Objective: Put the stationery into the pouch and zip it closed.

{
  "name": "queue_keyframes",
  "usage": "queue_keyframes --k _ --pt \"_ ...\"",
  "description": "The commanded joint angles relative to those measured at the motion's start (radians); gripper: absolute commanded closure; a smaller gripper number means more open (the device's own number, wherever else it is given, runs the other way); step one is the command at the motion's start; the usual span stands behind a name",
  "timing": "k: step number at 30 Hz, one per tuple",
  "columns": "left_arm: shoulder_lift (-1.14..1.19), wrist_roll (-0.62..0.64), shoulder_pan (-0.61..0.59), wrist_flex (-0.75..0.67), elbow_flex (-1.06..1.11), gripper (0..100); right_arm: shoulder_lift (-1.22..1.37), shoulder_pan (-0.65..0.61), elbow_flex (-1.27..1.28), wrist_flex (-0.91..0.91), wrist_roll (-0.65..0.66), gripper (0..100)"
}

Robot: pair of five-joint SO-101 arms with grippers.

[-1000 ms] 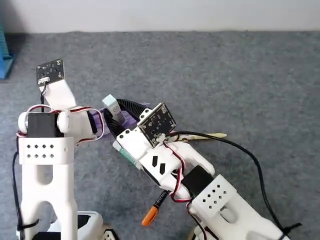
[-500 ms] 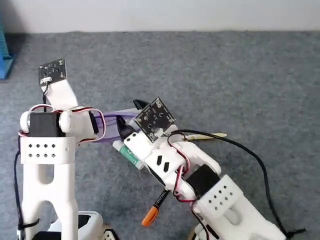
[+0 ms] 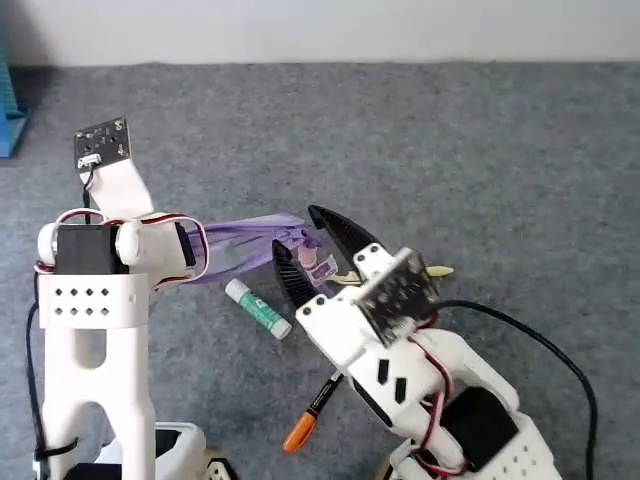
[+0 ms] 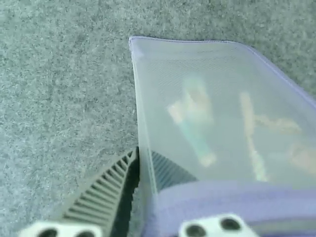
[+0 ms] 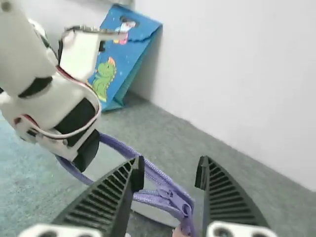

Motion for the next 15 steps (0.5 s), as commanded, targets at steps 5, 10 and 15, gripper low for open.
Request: queue_keyframes --k 5,10,15 --pt "0.055 0.014 -0.009 0.020 0.008 99 -0.022 0.131 -0.058 0.120 -0.037 83.3" --pt "0.054 0.014 -0.012 0.021 0.008 99 0.033 0.409 -0.048 0.306 -0.137 83.4" --pt "0.054 0.014 -0.012 0.021 0.008 99 0.248 0.552 -0.049 0.387 -0.135 83.4"
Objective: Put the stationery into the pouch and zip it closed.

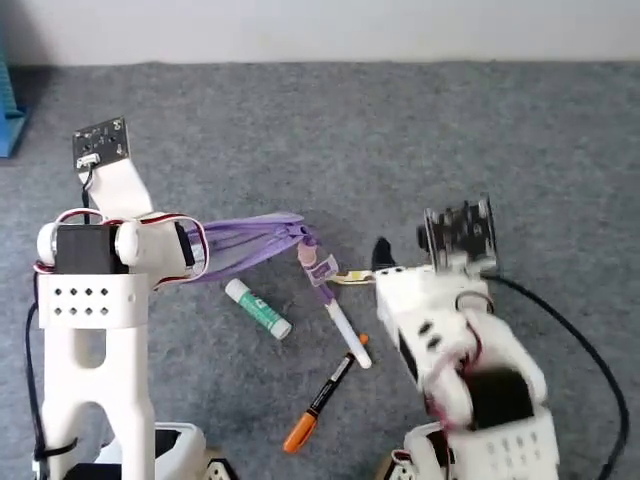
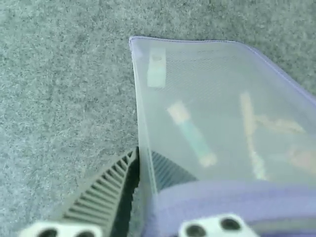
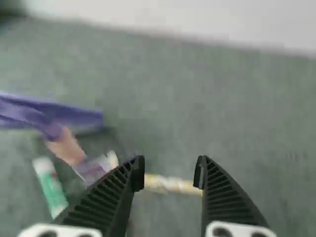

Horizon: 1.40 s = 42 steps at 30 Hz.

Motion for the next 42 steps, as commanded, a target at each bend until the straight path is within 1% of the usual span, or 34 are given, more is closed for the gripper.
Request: queue_keyframes --k 1,5,6,10,14,16,19,26,31,36,39,40,42 --pt "0.054 0.011 -0.011 0.021 0.008 99 0.150 0.087 -0.052 0.019 -0.005 83.4" --pt "0.054 0.011 -0.011 0.021 0.008 99 0.369 0.094 -0.137 0.058 0.002 83.4" --pt "0.054 0.011 -0.011 0.021 0.008 99 0.430 0.094 -0.170 0.079 0.021 83.4" --pt "0.054 0.011 -0.011 0.021 0.008 99 0.684 0.094 -0.299 0.140 0.129 83.1" --pt "0.054 0.011 -0.011 0.021 0.008 99 0.928 0.093 -0.437 0.186 0.299 83.0" --pt "0.054 0.011 -0.011 0.021 0.008 99 1.032 0.071 -0.506 0.202 0.364 83.0" --pt "0.054 0.011 -0.011 0.021 0.010 99 1.158 0.035 -0.603 0.249 0.420 83.0" --pt "0.054 0.011 -0.011 0.021 0.010 99 1.362 -0.053 -0.750 0.234 0.516 82.9" --pt "0.054 0.011 -0.011 0.021 0.010 99 1.491 -0.073 -0.812 0.194 0.520 82.9" --pt "0.054 0.011 -0.011 0.021 0.010 99 1.601 -0.064 -0.865 0.197 0.522 83.3" --pt "0.054 0.011 -0.011 0.021 0.010 99 1.626 -0.019 -0.872 0.205 0.523 83.5" --pt "0.054 0.011 -0.011 0.021 0.010 99 1.629 -0.005 -0.870 0.206 0.529 84.6" --pt "0.054 0.011 -0.011 0.021 0.010 99 1.632 0.030 -0.868 0.223 0.569 90.2"
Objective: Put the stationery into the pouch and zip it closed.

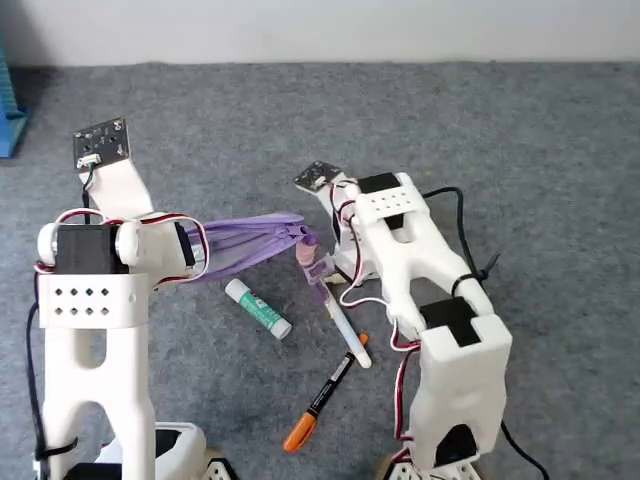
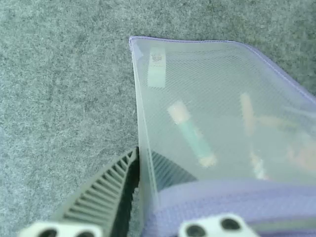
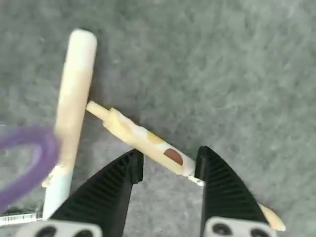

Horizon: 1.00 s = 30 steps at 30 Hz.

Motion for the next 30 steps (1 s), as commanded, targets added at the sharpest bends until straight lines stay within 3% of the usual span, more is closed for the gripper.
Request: queue_keyframes --k 1,3,14,21,26,30 --pt "0.054 0.011 -0.011 0.021 0.010 99 0.010 0.073 -0.002 0.030 0.061 93.8" --pt "0.054 0.011 -0.011 0.021 0.010 99 0.010 0.110 -0.002 0.035 0.089 99.6" --pt "0.055 0.011 -0.011 0.021 0.010 99 -0.002 0.288 0.012 0.088 0.115 98.0" --pt "0.055 0.011 -0.006 0.021 0.010 99 -0.104 0.217 0.014 0.099 0.043 75.3" --pt "0.055 0.011 -0.006 0.021 0.010 99 -0.104 0.116 0.018 0.036 0.043 79.1" --pt "0.055 0.011 -0.009 0.021 0.010 99 -0.025 0.105 0.012 -0.038 0.051 84.6"
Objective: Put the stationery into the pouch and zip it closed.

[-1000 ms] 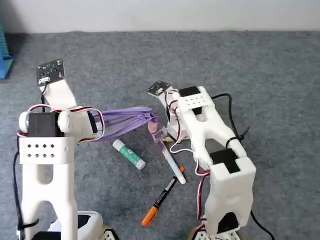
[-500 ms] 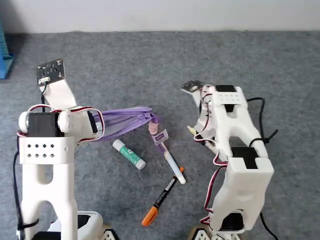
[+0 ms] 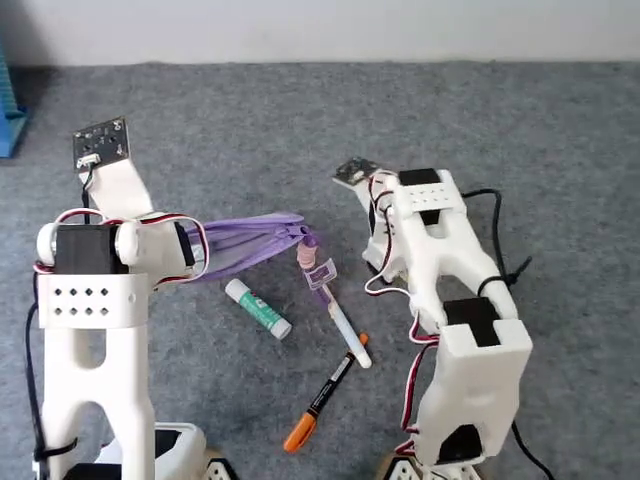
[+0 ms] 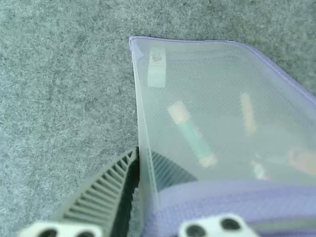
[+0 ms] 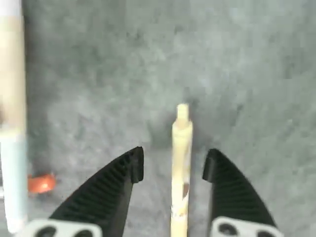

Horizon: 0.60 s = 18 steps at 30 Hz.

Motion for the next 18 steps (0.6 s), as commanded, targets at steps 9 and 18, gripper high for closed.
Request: queue_keyframes --k 9,18 --pt "0.055 0.011 -0.009 0.021 0.010 99 0.088 0.039 -0.005 -0.058 -0.003 93.8" --pt "0.055 0.011 -0.009 0.021 0.010 99 -0.013 0.035 -0.014 0.104 -0.011 99.1"
